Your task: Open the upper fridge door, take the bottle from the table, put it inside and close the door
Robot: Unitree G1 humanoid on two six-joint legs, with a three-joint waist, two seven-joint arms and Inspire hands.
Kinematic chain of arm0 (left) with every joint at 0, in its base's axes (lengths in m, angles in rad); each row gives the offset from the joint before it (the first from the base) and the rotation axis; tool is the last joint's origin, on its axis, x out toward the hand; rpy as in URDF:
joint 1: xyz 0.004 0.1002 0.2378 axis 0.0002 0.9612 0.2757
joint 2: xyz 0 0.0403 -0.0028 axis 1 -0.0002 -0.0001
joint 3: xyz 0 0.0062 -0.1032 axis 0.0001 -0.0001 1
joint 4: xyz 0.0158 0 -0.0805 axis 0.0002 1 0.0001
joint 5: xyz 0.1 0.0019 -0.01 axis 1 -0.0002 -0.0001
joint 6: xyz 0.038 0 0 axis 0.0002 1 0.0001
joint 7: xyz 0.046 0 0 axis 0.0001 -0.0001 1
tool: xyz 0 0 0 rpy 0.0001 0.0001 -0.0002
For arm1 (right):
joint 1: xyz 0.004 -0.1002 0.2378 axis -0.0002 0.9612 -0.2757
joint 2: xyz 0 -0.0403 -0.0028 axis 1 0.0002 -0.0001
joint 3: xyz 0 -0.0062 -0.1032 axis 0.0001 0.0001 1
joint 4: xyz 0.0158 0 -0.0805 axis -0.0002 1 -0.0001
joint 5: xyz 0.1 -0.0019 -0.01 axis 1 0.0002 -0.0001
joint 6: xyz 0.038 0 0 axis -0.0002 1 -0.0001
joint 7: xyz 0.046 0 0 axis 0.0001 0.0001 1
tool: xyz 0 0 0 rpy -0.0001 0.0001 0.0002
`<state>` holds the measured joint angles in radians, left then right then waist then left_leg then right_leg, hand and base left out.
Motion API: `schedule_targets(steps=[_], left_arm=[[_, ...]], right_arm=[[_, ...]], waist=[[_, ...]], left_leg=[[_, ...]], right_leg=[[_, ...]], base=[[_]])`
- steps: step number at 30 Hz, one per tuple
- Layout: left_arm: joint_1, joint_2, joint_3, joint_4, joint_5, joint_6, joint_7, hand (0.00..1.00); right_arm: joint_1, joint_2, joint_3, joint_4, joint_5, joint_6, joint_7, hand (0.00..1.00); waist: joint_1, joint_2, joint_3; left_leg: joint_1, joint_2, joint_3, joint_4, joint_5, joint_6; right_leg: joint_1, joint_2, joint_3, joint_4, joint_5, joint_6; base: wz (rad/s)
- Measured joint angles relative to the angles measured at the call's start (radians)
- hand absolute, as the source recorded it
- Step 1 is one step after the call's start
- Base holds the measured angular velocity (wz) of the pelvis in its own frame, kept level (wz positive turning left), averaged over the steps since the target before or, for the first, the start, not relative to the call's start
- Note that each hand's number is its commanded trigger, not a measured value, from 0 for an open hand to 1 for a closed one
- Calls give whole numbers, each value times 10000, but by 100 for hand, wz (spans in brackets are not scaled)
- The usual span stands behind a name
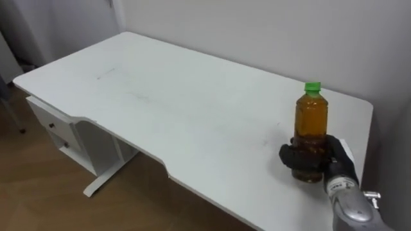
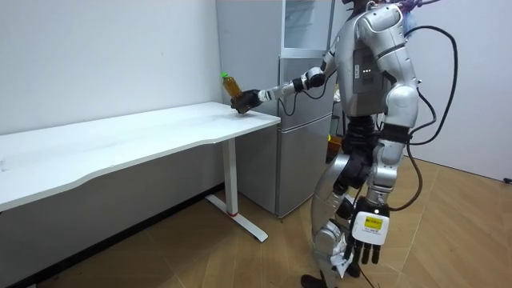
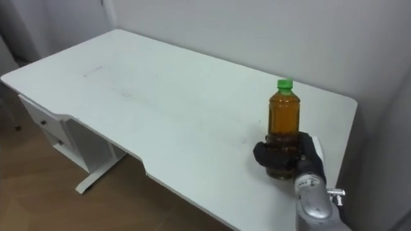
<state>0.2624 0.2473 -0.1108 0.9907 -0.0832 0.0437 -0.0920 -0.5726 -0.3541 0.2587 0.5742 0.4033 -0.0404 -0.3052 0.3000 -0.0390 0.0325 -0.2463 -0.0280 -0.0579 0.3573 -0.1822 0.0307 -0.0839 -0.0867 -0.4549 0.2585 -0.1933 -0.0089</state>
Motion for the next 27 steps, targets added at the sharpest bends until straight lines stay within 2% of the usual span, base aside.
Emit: schedule_targets(steps=[1, 2, 6, 7, 8, 11, 12, 13, 14, 18, 20, 27], left_arm=[[24, -27, 143, 2, 51, -15, 1, 0], [52, -63, 326, 26, 95, -47, 1, 0], [380, -161, 944, 58, 170, -163, -1, 0], [537, -183, 1097, 66, 165, -172, -1, 0], [671, -187, 1115, 97, 167, -170, -1, 0], [896, -301, 1405, 148, 213, -130, -3, 0], [913, -318, 1506, 162, 210, -130, -4, 0], [933, -317, 1654, 191, 250, -130, -10, 0], [932, -309, 1706, 189, 332, -130, -26, 0], [921, -354, 1877, 233, 661, -99, -91, 0], [862, -353, 1879, 232, 694, -87, -129, 0], [781, -360, 2319, 449, 771, -73, -238, 0]], right_arm=[[390, 0, 0, -669, -10, -1, 13, 100], [796, 0, -2, -1325, -156, 2, 22, 100], [1502, -6, -54, -3161, -1162, 111, 351, 100], [1644, -19, -83, -3728, -1345, 111, 439, 100], [1739, -51, -84, -4289, -1342, 111, 505, 100], [1844, -68, -118, -5244, -1339, 110, 677, 100], [1882, -67, -141, -5409, -1359, 110, 707, 100], [2053, -80, -231, -5789, -1406, 110, 800, 100], [2290, -113, -374, -6210, -1410, 110, 977, 100], [2605, -231, -689, -6897, -1410, 113, 1582, 100], [2666, -419, -970, -7229, -1388, 140, 1745, 100], [2985, -652, -1747, -8614, -1469, 392, 2007, 100]], waist=[[-6, -8, -97], [-7, 10, -143], [-310, 91, -211], [-497, 146, -234], [-685, 197, -259], [-839, 277, -324], [-899, 271, -324], [-1055, 179, -399], [-1164, 98, -411], [-1524, -71, -422], [-1624, -99, -356], [-1910, -163, -317]], left_leg=[[208, -2, 48, -162, 3, 11], [450, -4, 50, -260, 6, 18], [1078, 15, 263, -526, -1, 28], [1215, 15, 269, -562, -7, 33], [1376, 17, 309, -671, -12, 37], [1857, 67, 551, -924, -1, 36], [1909, 65, 561, -953, 2, 31], [1984, 46, 582, -1049, 41, 22], [2093, 47, 681, -1151, 85, 20], [2258, -2, 787, -1217, 92, 19], [2421, 3, 826, -1231, 91, 22], [2777, 73, 1027, -1618, 87, 31]], right_leg=[[111, 3, 106, -25, 2, 11], [309, 3, 144, -48, 5, 20], [797, 4, 359, -198, -5, 67], [951, 11, 385, -228, -12, 81], [1060, 2, 429, -225, -18, 93], [1303, 13, 690, -241, -24, 99], [1380, 11, 689, -267, -35, 102], [1417, 7, 732, -321, -66, 108], [1506, 13, 764, -384, -78, 114], [1581, 32, 951, -424, -126, 136], [1713, 112, 964, -557, -48, 157], [1814, 165, 1282, -588, -23, 179]], base=[[-11], [-11], [-13], [-7], [-10], [-27], [-15], [0], [0], [-7], [-7], [-13]])
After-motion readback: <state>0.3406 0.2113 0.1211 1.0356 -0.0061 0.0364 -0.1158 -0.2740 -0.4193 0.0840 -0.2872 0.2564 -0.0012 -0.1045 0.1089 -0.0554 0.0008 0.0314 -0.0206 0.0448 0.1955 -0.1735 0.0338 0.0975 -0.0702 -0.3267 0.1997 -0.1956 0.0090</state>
